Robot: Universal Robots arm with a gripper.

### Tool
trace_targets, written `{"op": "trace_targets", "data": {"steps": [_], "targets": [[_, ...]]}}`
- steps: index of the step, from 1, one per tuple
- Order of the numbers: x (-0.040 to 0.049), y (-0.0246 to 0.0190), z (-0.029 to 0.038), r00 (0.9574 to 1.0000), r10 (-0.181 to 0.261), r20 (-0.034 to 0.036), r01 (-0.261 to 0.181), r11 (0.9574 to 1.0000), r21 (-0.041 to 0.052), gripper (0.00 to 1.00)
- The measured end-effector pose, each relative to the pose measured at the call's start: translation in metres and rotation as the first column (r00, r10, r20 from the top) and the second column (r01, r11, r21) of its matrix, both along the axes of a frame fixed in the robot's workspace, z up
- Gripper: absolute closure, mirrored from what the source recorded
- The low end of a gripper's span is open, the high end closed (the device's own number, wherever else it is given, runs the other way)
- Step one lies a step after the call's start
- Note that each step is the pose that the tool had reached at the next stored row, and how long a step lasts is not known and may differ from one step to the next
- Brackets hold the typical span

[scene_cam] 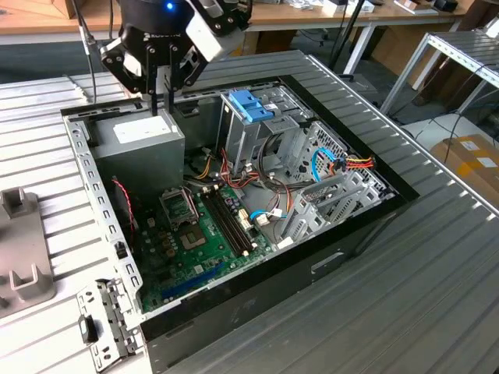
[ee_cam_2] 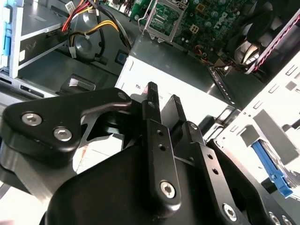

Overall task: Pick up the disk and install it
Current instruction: 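Reach for the disk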

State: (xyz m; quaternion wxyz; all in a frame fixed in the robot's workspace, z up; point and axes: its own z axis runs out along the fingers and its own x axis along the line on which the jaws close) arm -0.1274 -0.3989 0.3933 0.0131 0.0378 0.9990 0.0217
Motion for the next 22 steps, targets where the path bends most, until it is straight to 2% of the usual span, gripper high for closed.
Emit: {"op": "trace_targets", "data": {"steps": [22], "targets": [[-0.0107,0.0,0.0,1.0,0.0,0.0,0.0,1.0,0.0,0.71]]}}
